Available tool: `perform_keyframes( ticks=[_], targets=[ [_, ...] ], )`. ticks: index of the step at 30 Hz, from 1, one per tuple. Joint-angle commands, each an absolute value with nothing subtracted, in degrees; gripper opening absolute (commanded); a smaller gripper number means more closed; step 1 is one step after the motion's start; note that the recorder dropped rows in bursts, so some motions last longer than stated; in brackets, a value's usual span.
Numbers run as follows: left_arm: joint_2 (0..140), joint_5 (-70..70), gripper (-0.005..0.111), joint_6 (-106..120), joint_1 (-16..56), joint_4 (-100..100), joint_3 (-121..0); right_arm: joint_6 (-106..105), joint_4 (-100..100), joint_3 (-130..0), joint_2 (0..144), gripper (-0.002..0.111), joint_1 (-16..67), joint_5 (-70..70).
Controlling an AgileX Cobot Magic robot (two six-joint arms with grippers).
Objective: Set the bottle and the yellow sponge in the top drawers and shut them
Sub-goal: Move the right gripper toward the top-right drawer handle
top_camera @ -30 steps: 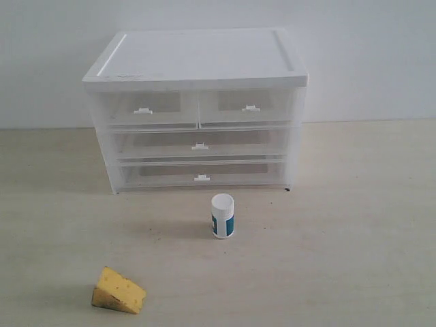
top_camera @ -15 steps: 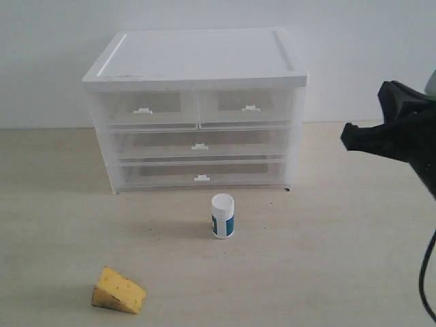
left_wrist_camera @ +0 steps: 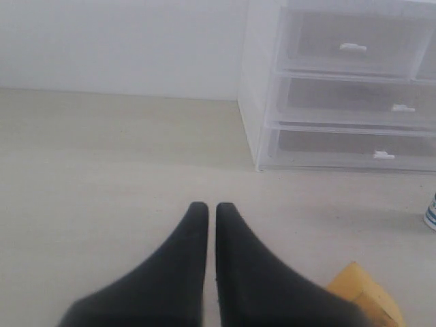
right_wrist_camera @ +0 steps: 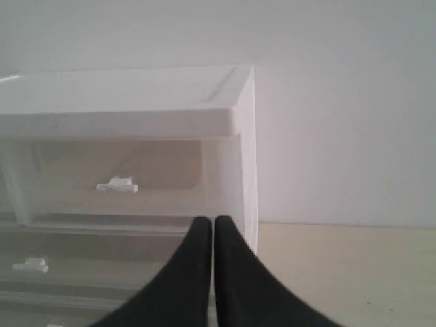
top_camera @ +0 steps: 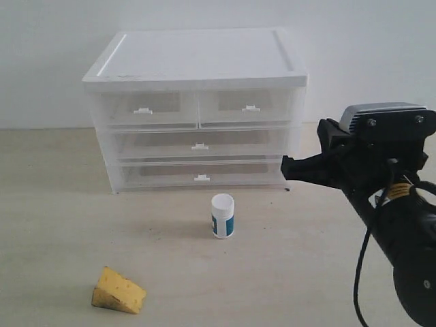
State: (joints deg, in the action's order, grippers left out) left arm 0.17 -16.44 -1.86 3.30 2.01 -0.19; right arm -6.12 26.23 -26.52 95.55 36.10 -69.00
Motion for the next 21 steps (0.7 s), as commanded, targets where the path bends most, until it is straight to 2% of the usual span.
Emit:
perform_keyframes(
  ticks=[1, 15, 21],
  targets=[
    [0.00, -16.34, 0.004, -1.52, 2.99, 1.95, 0.00, -3.35, 26.68, -27.89, 97.32, 0.000, 36.52, -69.96],
    [0.00, -16.34, 0.004, -1.52, 2.99, 1.95, 0.00, 3.01, 22.60, -32.78, 104.71, 0.000, 36.61, -69.96],
    [0.00, -16.34, 0.004, -1.52, 2.99, 1.95, 0.00, -0.39, 22.34, -35.68, 106.78, 0.000, 39.39, -69.96]
  ],
)
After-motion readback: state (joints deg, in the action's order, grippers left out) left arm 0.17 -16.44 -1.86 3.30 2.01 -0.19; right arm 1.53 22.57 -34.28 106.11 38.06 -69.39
